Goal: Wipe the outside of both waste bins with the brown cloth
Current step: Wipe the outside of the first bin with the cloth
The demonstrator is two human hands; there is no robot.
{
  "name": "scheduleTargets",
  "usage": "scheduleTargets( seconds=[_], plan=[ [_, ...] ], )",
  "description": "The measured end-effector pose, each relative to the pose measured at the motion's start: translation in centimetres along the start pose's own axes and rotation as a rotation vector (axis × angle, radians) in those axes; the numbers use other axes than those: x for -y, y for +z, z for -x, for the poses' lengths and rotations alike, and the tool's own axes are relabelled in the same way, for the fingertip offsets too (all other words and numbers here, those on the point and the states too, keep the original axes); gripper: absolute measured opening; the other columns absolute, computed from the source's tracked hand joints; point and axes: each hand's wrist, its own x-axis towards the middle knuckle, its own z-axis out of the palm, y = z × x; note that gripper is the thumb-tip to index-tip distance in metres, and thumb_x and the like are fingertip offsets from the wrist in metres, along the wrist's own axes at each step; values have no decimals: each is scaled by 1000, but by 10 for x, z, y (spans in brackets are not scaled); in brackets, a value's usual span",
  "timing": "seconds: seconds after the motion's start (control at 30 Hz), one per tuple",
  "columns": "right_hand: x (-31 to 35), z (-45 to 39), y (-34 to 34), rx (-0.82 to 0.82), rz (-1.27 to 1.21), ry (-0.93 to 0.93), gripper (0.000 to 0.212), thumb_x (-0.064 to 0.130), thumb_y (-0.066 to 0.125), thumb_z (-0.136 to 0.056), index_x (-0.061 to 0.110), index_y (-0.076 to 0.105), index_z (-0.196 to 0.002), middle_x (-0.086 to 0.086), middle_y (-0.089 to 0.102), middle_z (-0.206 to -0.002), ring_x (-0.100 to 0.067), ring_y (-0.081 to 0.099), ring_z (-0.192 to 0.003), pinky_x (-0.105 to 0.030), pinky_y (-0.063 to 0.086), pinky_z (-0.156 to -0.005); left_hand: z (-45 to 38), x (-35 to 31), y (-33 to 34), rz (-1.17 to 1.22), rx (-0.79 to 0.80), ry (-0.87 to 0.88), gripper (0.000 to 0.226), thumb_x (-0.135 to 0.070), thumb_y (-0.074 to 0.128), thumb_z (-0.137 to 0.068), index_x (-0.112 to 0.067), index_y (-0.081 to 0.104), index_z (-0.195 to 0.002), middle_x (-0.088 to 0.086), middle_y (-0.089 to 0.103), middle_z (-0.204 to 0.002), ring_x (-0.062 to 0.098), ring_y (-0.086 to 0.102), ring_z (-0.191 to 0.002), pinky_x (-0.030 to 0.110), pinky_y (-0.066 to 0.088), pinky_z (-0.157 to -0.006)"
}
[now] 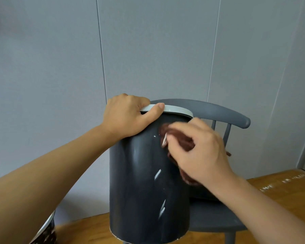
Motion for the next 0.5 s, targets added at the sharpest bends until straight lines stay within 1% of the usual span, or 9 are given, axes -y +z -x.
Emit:
scheduleTargets(
  seconds=[0.07, 0.1, 0.2, 0.23, 0.27, 0.37, 0.4, 0.43, 0.5],
  plan=[
    [-3, -8, 4, -75, 41, 84, 30, 43, 60, -93, 29, 77, -114, 11, 54, -90, -15, 58, -81, -27, 49, -66, -1, -4, 2, -2, 9, 13, 67, -71, 39, -86, -14, 23, -54, 1, 21, -43, 16, 25, -43, 30, 20, -49],
    [-1, -5, 6, -69, 46, 76, 30, 41, 60, -93, 28, 77, -114, 9, 53, -90, -16, 58, -80, -29, 50, -65, -2, -4, 2, -7, 12, 12, 67, -71, 39, -85, -14, 22, -55, 1, 21, -43, 16, 24, -43, 30, 20, -49],
    [10, 17, 1, 97, -9, -101, 29, 38, 63, -92, 25, 77, -114, 6, 52, -87, -17, 55, -78, -35, 50, -60, -2, 0, 2, -5, 16, -1, 67, -72, 38, -85, -14, 21, -55, 1, 21, -43, 17, 23, -44, 30, 19, -49],
    [9, 18, -3, 134, -3, -147, 29, 38, 62, -92, 25, 78, -113, 7, 51, -85, -16, 53, -77, -34, 49, -60, -1, 0, 2, -6, 17, -2, 67, -72, 37, -85, -14, 22, -55, 1, 21, -43, 17, 24, -44, 30, 20, -49],
    [6, 13, -5, 131, 12, -150, 29, 40, 62, -92, 27, 78, -112, 8, 51, -84, -15, 53, -77, -33, 48, -60, -1, 0, 1, -8, 14, -1, 67, -72, 37, -85, -15, 22, -54, 1, 22, -43, 17, 25, -44, 30, 19, -50],
    [-5, -10, -4, -1, 38, 26, 27, 42, 60, -93, 32, 77, -112, 10, 53, -86, -14, 57, -79, -34, 53, -64, -1, -5, 1, -22, 8, 10, 67, -72, 37, -85, -15, 23, -54, 1, 23, -42, 17, 27, -43, 29, 20, -50],
    [-4, -12, -3, -24, 63, 52, 26, 41, 60, -93, 32, 77, -112, 9, 52, -87, -15, 56, -79, -35, 54, -64, -2, -6, 2, -30, 11, 13, 67, -72, 36, -85, -14, 24, -54, 1, 24, -42, 18, 28, -43, 30, 21, -49],
    [-2, -10, -1, -14, 78, 23, 26, 40, 61, -93, 30, 77, -111, 8, 52, -87, -17, 56, -79, -36, 53, -63, -2, -6, 2, -38, 15, 8, 68, -73, 36, -85, -14, 23, -54, 1, 24, -42, 18, 28, -43, 30, 21, -49],
    [7, 1, -1, 106, 49, -132, 25, 37, 64, -91, 28, 77, -110, 5, 51, -86, -19, 54, -78, -37, 51, -60, -2, -4, 1, -33, 18, -6, 67, -73, 36, -84, -15, 21, -55, 1, 22, -42, 17, 25, -43, 30, 18, -50]
  ],
)
